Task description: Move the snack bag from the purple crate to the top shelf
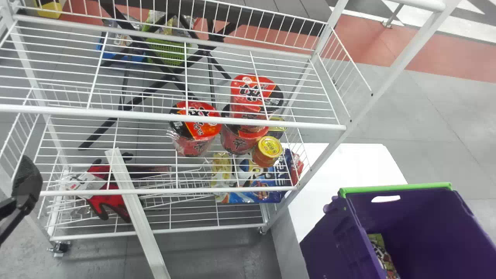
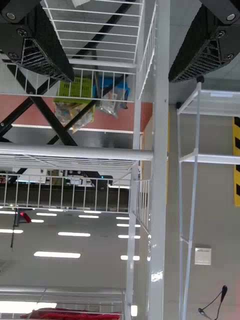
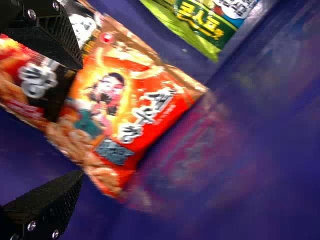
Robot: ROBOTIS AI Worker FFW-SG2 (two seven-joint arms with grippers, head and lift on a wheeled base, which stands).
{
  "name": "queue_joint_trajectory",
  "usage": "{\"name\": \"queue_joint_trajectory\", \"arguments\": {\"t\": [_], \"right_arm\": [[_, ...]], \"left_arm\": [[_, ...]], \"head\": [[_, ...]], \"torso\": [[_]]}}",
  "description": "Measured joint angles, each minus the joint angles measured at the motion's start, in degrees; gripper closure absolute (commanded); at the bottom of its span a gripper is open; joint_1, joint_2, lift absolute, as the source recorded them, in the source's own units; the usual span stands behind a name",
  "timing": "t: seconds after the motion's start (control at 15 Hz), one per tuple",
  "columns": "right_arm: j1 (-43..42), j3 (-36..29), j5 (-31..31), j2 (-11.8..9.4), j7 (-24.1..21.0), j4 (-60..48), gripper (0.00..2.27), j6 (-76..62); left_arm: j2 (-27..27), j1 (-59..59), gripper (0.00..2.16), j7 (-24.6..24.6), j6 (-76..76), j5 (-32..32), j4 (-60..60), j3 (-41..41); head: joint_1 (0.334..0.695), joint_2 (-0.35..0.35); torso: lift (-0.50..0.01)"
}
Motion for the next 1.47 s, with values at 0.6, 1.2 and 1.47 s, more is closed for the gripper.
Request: {"name": "queue_joint_trajectory", "arguments": {"t": [0.6, 1.2, 1.47], "right_arm": [[-2.15, 9.1, 3.5, -1.91, 0.18, 8.57, 0.04, -8.62], [-2.16, 14.34, 5.86, 0.72, 1.12, 15.44, 0.04, -21.82], [-3.27, 13.63, 6.35, -0.36, 1.2, 18.97, 0.03, -23.06]], "left_arm": [[0.1, -0.23, 0.12, 0.05, -3.37, 0.07, 1.53, -0.69], [0.1, -1.07, 0.12, 0.73, -6.09, 0.09, 1.2, 0.88], [0.08, -1.19, 0.12, 0.95, -8.2, 0.09, 1.38, 1.15]], "head": [[0.695, -0.35], [0.695, -0.35], [0.695, -0.35]], "torso": [[-0.451], [-0.451], [-0.451]]}}
